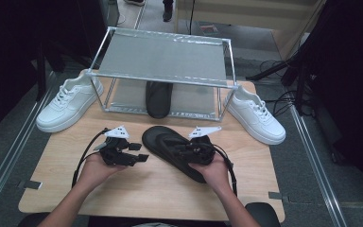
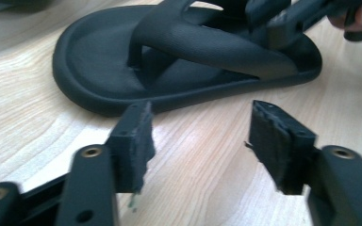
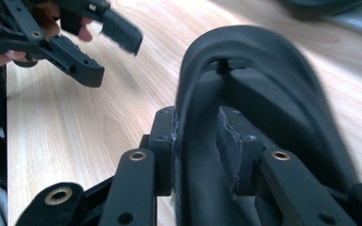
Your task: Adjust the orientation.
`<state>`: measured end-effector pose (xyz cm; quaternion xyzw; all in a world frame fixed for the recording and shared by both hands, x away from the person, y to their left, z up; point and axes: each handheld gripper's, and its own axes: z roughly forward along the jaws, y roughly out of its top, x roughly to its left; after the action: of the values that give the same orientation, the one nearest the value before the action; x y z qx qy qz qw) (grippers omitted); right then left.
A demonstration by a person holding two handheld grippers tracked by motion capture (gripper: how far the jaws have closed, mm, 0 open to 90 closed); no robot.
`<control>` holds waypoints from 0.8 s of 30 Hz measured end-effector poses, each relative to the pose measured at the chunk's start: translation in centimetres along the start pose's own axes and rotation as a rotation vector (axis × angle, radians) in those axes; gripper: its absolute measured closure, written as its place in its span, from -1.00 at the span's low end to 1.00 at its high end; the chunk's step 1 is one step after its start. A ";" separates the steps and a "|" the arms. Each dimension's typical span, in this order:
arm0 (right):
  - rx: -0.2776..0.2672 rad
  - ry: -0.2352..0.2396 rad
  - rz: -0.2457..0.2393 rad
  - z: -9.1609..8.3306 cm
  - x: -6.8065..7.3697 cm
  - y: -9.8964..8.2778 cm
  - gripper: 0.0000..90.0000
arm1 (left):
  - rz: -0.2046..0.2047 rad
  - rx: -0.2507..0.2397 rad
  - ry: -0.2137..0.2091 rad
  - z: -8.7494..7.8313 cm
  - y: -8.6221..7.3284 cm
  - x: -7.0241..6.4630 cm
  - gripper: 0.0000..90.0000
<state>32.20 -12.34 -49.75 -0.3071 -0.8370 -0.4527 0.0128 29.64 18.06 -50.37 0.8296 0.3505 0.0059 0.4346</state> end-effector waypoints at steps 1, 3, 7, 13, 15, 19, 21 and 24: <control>-0.006 -0.004 -0.002 -0.4 -0.2 0.0 0.54 | 0.003 0.003 0.000 0.0 0.0 0.0 0.04; -0.021 -0.014 0.000 -1.0 -0.6 -0.1 0.47 | 0.008 0.012 0.003 0.1 0.0 -0.1 0.14; -0.023 -0.043 -0.018 -1.7 -1.6 -0.2 0.54 | 0.003 0.013 0.008 0.1 0.1 -0.4 0.47; -0.035 -0.075 -0.014 -2.8 -3.1 0.0 0.72 | 0.016 0.024 0.031 0.7 0.2 -0.5 1.00; -0.035 -0.086 0.002 -3.0 -3.7 -0.1 0.84 | 0.012 0.031 0.016 1.1 0.3 -0.4 1.00; -0.035 -0.125 0.036 -2.8 -4.8 -0.1 1.00 | 0.010 0.024 0.022 1.8 0.3 -0.2 1.00; -0.017 -0.144 0.051 -2.5 -5.3 -0.2 1.00 | 0.000 0.010 0.019 2.4 0.3 0.1 1.00; 0.011 -0.152 0.067 -1.9 -5.6 -0.3 1.00 | -0.021 0.015 0.004 2.8 0.2 0.4 1.00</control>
<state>36.13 -16.74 -50.54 -0.3684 -0.8274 -0.4226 -0.0339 30.94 16.18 -52.10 0.8290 0.3599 0.0003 0.4279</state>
